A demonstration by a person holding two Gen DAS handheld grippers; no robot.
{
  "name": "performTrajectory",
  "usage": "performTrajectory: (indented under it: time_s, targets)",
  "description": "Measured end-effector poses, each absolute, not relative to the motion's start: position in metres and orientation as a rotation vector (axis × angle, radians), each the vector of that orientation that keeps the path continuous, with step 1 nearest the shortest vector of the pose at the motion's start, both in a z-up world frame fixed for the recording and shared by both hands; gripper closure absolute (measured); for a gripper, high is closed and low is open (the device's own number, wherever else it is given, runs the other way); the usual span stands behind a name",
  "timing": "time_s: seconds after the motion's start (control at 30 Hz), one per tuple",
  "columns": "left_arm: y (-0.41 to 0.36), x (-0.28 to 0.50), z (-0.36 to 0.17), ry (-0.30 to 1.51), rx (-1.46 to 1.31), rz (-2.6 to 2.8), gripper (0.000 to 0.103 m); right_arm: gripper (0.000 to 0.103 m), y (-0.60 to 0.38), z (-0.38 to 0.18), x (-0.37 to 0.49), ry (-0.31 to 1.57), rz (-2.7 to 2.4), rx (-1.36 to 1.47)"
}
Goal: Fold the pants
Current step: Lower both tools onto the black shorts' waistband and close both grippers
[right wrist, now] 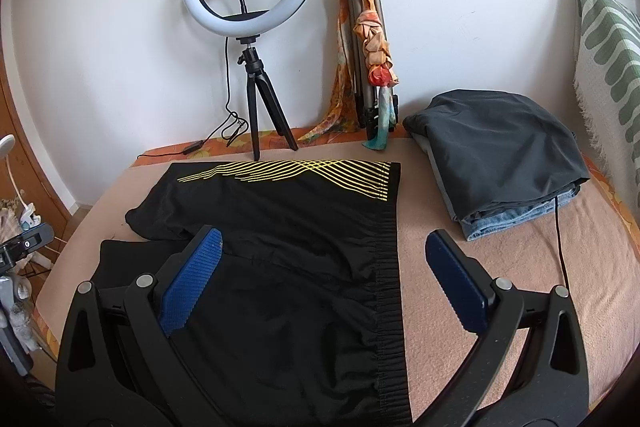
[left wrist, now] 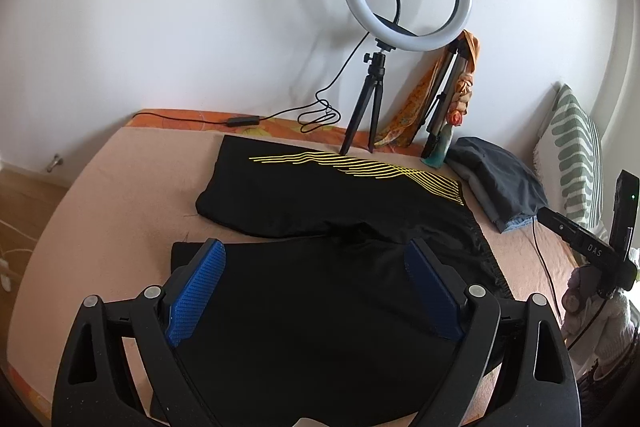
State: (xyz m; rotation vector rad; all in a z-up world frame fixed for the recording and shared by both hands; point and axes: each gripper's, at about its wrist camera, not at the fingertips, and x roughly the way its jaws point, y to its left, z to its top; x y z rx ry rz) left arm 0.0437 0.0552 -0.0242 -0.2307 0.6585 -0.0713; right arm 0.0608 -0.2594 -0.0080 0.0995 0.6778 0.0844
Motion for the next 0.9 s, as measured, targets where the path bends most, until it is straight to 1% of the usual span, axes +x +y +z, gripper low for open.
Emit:
performTrajectory:
  time_s: [0.07, 0.13, 0.23, 0.33, 0.47, 0.53, 0.6, 0.67, 0.73, 0.77, 0.87, 0.9]
  targets:
    - [0.061, 0.049, -0.023, 0.664, -0.231, -0.069, 0.013, 0.0, -0.262, -0.006, 0.068, 0.689, 0.093, 0.098]
    - [0.067, 0.054, -0.021, 0.669, -0.228, -0.065, 0.017, 0.0, -0.265, -0.005, 0.077, 0.709, 0.103, 0.092]
    - [0.08, 0.066, -0.017, 0.679, -0.254, -0.078, 0.018, 0.0, -0.269, -0.002, 0.094, 0.741, 0.127, 0.072]
    - [0.094, 0.088, -0.015, 0.726, -0.271, -0.099, 0.018, 0.0, -0.272, 0.001, 0.109, 0.761, 0.152, 0.043]
    - [0.115, 0.125, -0.015, 0.794, -0.29, -0.109, 0.019, 0.004, -0.273, 0.002, 0.135, 0.788, 0.194, -0.03]
    - [0.125, 0.143, -0.015, 0.806, -0.283, -0.095, 0.019, 0.008, -0.273, 0.001, 0.149, 0.805, 0.211, -0.067]
    - [0.133, 0.161, -0.016, 0.813, -0.267, -0.087, 0.019, 0.009, -0.275, -0.001, 0.166, 0.83, 0.229, -0.084]
    - [0.141, 0.179, -0.02, 0.84, -0.282, -0.096, 0.021, 0.009, -0.278, -0.003, 0.181, 0.851, 0.249, -0.076]
    - [0.15, 0.198, -0.027, 0.869, -0.327, -0.105, 0.027, 0.01, -0.279, -0.007, 0.195, 0.869, 0.268, -0.077]
    - [0.155, 0.208, -0.029, 0.878, -0.348, -0.106, 0.027, 0.011, -0.279, -0.009, 0.202, 0.877, 0.277, -0.088]
    - [0.163, 0.237, -0.04, 0.906, -0.359, -0.103, 0.028, 0.02, -0.275, -0.017, 0.227, 0.908, 0.303, -0.131]
    - [0.165, 0.247, -0.044, 0.917, -0.349, -0.097, 0.028, 0.025, -0.274, -0.021, 0.234, 0.921, 0.313, -0.138]
